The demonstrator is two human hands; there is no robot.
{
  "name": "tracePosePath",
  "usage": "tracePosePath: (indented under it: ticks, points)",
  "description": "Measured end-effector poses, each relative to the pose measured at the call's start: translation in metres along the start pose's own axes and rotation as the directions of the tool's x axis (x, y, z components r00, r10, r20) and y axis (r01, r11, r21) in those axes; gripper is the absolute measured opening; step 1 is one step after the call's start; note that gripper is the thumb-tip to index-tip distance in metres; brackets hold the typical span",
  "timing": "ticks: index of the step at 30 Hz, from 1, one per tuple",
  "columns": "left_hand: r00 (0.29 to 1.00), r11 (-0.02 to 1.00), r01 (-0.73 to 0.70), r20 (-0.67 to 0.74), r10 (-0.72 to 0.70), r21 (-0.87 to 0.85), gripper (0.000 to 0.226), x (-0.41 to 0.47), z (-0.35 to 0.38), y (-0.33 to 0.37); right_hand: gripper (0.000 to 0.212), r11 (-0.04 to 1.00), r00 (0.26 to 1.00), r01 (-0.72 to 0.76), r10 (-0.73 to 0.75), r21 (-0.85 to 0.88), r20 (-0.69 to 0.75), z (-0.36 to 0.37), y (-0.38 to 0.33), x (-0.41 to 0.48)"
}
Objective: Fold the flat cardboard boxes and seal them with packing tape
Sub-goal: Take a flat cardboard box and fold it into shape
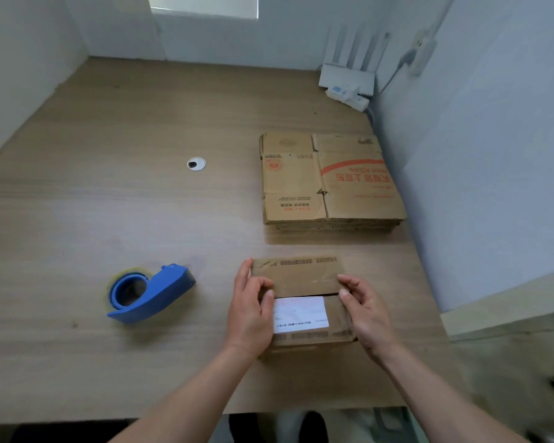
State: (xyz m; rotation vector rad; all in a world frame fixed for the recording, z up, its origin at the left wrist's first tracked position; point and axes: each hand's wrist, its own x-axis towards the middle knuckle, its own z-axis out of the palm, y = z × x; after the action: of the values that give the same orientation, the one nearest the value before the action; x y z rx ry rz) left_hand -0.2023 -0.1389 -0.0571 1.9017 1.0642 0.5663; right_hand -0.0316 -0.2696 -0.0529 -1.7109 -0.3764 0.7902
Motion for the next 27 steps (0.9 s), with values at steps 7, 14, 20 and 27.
tracePosePath:
  ticks: [7, 14, 20, 27]
  points:
    - [1.0, 1.0, 0.006, 0.001, -0.006, 0.01, 0.021, 0.004, -0.005, 0.003, 0.034, 0.736, 0.981, 0.185, -0.095, -0.651, 0.172, -0.023, -0.027, 0.006]
    - [1.0, 1.0, 0.01, -0.022, -0.01, 0.021, 0.019, 0.005, -0.003, -0.001, 0.093, 0.341, 0.943, 0.331, -0.154, -0.88, 0.295, 0.033, -0.016, -0.01]
    - [0.999, 0.998, 0.031, -0.032, -0.029, 0.052, 0.014, 0.004, 0.001, -0.005, 0.083, 0.676, 0.919, 0.381, -0.203, -0.631, 0.337, 0.008, -0.006, 0.005]
    - [0.999, 0.994, -0.007, -0.037, 0.011, 0.105, 0.012, 0.004, 0.0, -0.003, 0.076, 0.66, 0.93, 0.365, -0.233, -0.657, 0.284, 0.012, 0.0, 0.006]
